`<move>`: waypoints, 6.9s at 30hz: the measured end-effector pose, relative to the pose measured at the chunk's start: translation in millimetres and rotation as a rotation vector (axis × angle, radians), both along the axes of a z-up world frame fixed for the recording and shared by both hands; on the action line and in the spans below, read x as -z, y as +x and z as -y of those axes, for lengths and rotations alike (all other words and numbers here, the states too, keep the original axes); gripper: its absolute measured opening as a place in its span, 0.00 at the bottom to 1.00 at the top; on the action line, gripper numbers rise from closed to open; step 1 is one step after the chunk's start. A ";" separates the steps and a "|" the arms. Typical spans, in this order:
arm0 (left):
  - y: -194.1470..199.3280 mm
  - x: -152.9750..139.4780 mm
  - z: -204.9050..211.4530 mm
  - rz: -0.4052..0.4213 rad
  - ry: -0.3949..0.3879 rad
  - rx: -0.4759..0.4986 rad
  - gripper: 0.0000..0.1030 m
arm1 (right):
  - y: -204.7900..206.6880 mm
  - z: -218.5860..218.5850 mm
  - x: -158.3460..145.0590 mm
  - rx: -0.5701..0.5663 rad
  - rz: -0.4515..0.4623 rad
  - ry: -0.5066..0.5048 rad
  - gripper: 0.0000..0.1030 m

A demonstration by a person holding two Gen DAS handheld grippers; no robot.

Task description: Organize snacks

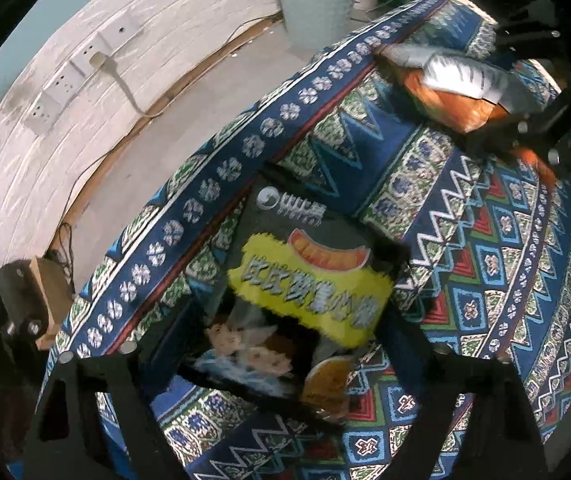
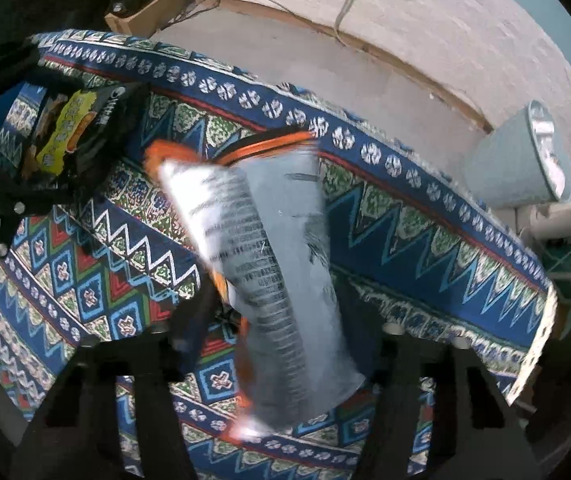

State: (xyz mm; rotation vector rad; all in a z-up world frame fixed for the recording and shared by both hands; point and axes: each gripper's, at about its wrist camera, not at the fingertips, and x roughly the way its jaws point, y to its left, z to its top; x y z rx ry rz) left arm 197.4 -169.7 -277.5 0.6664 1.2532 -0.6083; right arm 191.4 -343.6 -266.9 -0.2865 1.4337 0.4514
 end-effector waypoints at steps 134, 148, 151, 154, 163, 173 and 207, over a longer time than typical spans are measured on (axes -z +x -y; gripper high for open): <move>-187.5 -203.5 -349.7 0.342 -0.127 -0.997 0.84 | -96.6 -337.7 -191.6 -0.168 0.204 0.420 0.74; -214.9 -248.3 -312.5 0.468 -0.179 -0.939 0.87 | -127.3 -290.4 -214.8 -0.148 0.294 0.439 0.74; -219.2 -249.5 -308.2 0.483 -0.170 -0.939 0.87 | -130.2 -281.3 -216.2 -0.141 0.292 0.451 0.74; -222.2 -250.8 -302.1 0.501 -0.153 -0.929 0.88 | -135.2 -274.1 -218.0 -0.143 0.300 0.455 0.75; -230.9 -254.1 -283.7 0.531 -0.143 -0.895 0.96 | -146.1 -256.8 -222.8 -0.143 0.358 0.448 0.75; -234.5 -259.5 -275.4 0.542 -0.169 -0.886 0.98 | -147.5 -239.5 -219.1 -0.115 0.374 0.458 0.75; -229.8 -257.7 -261.3 0.526 -0.172 -0.857 0.98 | -147.8 -237.1 -219.7 -0.113 0.377 0.452 0.75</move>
